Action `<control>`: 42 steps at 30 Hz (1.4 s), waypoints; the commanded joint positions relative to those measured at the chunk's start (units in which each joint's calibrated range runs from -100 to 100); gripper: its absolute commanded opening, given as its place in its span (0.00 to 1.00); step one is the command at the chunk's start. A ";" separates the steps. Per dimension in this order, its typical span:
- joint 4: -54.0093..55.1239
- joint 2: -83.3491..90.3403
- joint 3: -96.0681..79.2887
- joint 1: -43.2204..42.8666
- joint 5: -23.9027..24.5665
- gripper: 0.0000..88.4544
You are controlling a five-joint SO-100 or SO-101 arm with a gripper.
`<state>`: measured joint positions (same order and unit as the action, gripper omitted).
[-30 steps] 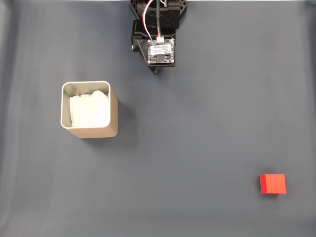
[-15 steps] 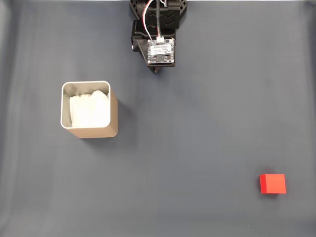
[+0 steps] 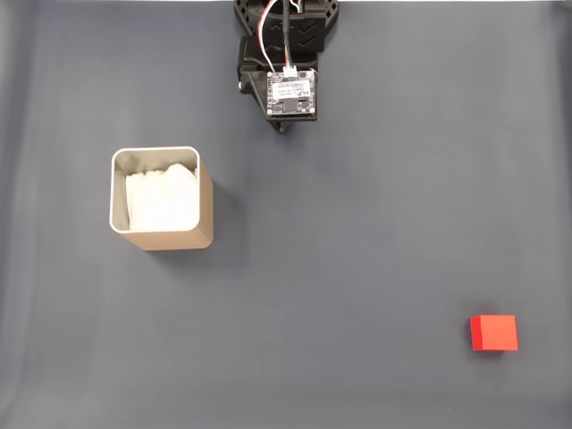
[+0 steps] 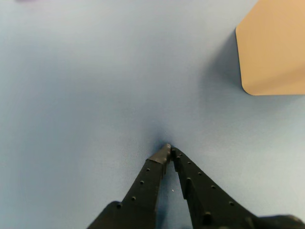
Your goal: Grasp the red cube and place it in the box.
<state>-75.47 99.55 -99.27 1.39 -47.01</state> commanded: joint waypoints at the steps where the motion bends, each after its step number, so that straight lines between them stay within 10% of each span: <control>1: -0.90 0.36 -0.55 -0.29 0.49 0.01; 42: 2.22 0.36 -0.55 -0.01 1.32 0.00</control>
<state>-75.30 99.55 -99.27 1.39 -46.91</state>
